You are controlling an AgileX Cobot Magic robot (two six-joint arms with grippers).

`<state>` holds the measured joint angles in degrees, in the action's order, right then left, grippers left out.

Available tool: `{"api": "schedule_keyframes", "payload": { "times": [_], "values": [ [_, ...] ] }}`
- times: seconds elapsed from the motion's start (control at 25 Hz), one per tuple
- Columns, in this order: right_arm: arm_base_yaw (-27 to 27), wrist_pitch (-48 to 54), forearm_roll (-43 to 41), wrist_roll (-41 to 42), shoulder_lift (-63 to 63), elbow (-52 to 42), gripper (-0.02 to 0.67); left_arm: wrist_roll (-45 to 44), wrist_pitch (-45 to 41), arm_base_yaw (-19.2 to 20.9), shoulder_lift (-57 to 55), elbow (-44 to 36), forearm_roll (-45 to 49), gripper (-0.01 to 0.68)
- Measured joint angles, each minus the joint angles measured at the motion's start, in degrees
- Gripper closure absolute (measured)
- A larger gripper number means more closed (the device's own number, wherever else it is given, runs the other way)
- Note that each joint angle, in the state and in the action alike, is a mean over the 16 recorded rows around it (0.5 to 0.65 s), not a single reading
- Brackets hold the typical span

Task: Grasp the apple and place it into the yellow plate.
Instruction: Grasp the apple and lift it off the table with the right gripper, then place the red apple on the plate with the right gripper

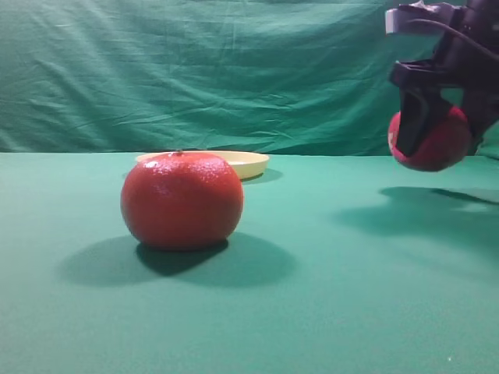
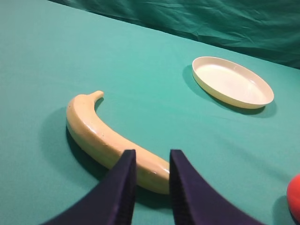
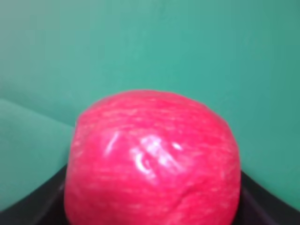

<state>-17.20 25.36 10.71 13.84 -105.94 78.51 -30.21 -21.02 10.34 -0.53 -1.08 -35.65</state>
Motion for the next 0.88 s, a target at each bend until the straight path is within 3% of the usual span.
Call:
{"api": "schedule_keyframes", "payload": {
  "times": [0.48, 0.88],
  "values": [
    [-12.9, -10.5, 2.3, 3.7, -12.1, 14.3, 0.177, 0.0, 0.0, 0.0, 0.0, 0.0, 0.0, 0.516],
    [-15.3, -12.4, 2.6, 4.0, -20.1, 21.1, 0.093, 0.0, 0.0, 0.0, 0.0, 0.0, 0.0, 0.516]
  ]
}}
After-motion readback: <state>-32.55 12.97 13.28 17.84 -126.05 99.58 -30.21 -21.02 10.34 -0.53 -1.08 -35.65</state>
